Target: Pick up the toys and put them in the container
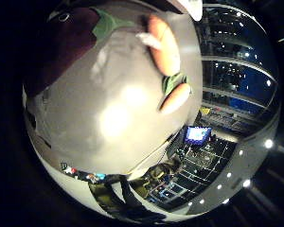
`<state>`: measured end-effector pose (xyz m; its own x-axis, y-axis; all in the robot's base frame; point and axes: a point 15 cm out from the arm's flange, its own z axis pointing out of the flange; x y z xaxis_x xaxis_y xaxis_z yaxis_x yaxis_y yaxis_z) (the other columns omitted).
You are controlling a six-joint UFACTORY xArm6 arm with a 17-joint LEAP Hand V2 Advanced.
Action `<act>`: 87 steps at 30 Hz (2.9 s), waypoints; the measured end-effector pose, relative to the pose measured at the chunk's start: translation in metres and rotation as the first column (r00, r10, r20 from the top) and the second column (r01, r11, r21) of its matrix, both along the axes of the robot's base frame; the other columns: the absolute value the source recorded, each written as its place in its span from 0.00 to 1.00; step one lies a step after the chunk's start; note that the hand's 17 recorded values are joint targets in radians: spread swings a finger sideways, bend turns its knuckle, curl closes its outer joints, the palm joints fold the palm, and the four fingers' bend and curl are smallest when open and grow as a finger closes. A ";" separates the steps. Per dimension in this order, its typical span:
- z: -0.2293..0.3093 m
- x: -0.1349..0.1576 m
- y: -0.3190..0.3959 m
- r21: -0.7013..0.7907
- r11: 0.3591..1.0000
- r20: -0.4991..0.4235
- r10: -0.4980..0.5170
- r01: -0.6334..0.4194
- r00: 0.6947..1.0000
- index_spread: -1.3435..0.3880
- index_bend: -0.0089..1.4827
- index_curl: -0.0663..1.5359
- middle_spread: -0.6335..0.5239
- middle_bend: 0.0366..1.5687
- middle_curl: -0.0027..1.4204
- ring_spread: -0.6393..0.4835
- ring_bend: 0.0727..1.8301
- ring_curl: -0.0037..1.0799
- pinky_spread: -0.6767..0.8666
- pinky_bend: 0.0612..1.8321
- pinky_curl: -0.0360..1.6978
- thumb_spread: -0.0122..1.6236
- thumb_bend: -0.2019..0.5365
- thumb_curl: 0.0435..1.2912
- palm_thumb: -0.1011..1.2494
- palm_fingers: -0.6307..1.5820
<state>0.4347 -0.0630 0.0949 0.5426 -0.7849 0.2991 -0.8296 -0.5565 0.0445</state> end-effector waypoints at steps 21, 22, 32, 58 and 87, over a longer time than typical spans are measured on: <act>0.117 -0.009 0.000 -0.073 0.997 0.116 -0.020 0.028 0.993 0.51 0.72 0.43 0.15 0.30 0.34 0.36 0.06 0.11 0.59 0.10 0.14 0.55 0.25 0.24 0.83 0.56; 0.121 -0.008 0.009 -0.071 0.997 0.122 -0.005 0.014 0.993 0.51 0.72 0.43 0.15 0.30 0.34 0.36 0.06 0.11 0.60 0.10 0.14 0.55 0.25 0.24 0.83 0.56; 0.151 0.026 0.146 0.068 0.994 0.194 0.073 -0.088 0.978 0.51 0.71 0.43 0.14 0.29 0.36 0.34 0.07 0.12 0.61 0.10 0.12 0.55 0.25 0.24 0.84 0.57; 0.111 0.213 0.226 0.068 0.997 0.178 0.018 -0.030 0.984 0.46 0.19 0.40 0.11 0.33 0.58 0.15 0.46 0.50 0.13 0.41 0.20 0.63 0.24 0.23 0.83 0.55; 0.208 0.154 0.004 0.018 0.970 0.032 -0.241 0.240 0.970 0.57 0.11 0.21 0.54 0.16 0.27 0.66 0.19 0.26 0.70 0.30 0.15 0.58 0.23 0.24 0.61 0.34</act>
<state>0.5885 -0.0590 0.3031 0.3268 -0.8954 0.3025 -0.9402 -0.3406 0.0076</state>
